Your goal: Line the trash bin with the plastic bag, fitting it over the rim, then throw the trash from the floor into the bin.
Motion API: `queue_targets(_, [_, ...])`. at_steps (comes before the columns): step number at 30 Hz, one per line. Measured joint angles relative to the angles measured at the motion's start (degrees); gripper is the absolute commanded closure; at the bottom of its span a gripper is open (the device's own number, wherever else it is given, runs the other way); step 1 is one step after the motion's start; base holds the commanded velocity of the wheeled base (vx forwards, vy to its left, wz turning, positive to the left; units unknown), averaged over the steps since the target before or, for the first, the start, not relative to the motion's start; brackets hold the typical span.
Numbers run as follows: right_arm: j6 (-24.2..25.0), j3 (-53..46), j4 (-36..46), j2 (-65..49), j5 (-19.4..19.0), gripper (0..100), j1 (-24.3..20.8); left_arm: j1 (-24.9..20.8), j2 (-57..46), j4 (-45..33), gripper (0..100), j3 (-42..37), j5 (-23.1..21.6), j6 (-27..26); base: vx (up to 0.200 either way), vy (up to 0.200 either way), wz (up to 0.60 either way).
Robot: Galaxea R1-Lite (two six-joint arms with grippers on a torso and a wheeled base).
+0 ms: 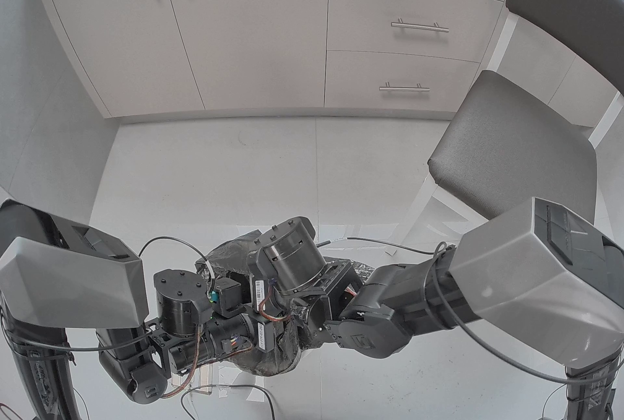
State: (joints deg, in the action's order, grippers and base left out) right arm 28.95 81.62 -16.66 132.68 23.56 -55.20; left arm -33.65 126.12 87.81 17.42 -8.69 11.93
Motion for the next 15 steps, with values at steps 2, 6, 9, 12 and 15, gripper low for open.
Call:
queue_targets(2, [0.1, 0.2, 0.0, 0.0, 0.0, 100, 0.0, 0.0, 0.0, 0.0, 100, -0.1, 0.0, 0.0, 0.0, 0.0, 0.0])
queue_targets(6, [0.2, 0.5, 0.0, 0.0, 0.7, 0, 0.1, 0.0, 0.0, 0.0, 100, -0.4, 0.0, 0.5, 0.0, 0.0, 0.0])
queue_targets(9, [0.2, 0.6, 0.0, 0.0, 1.6, 0, 0.1, 0.0, 0.0, 0.0, 100, -0.4, 0.0, 0.5, 0.0, 0.0, 0.0])
queue_targets(12, [0.3, 0.8, -0.1, 0.0, 1.9, 0, 0.1, 0.0, 0.0, 0.0, 100, -0.4, 0.0, 0.5, 0.0, 0.0, 0.0])
queue_targets(15, [0.4, 0.8, -0.2, 0.0, 1.9, 0, 0.1, 0.0, 0.0, 0.0, 100, -0.3, 0.1, 0.6, 0.0, 0.0, 0.0])
